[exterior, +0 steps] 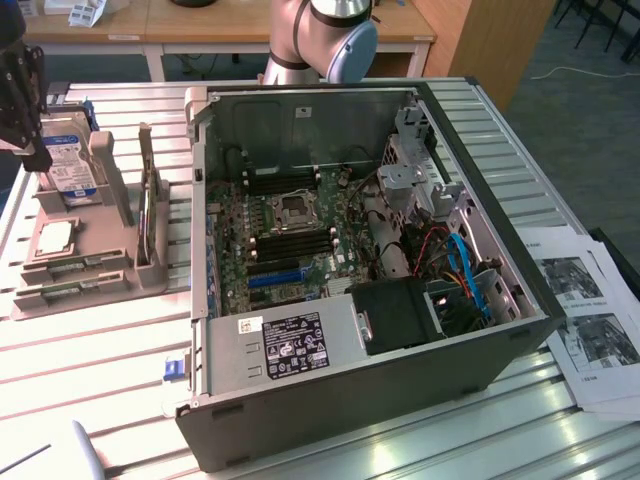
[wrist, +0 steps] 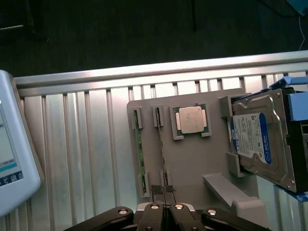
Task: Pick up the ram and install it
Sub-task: 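Pick up the ram and move it above insertion slot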
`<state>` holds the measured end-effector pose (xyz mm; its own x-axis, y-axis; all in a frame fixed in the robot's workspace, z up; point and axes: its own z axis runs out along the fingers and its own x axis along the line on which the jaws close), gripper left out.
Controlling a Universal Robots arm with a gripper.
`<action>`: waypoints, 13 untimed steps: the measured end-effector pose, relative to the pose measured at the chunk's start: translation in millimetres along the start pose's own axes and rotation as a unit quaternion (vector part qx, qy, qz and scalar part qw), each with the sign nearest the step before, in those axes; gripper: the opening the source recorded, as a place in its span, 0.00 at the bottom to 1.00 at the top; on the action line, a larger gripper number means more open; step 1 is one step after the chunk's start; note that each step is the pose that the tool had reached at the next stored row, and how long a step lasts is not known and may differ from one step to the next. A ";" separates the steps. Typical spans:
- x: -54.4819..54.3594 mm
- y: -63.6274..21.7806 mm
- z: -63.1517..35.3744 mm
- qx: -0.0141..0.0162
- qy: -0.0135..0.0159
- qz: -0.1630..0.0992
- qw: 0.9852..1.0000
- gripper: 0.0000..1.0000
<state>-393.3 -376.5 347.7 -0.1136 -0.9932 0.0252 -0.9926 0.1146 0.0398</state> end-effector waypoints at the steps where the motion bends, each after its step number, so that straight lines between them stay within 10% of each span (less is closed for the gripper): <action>1: 0.0 0.0 0.0 0.000 0.000 0.000 1.000 0.10; 13: 0.0 0.0 0.0 0.001 0.001 -0.030 1.000 0.10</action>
<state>-393.2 -376.5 347.7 -0.0542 -0.9982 0.0252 -0.9977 0.0551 0.0389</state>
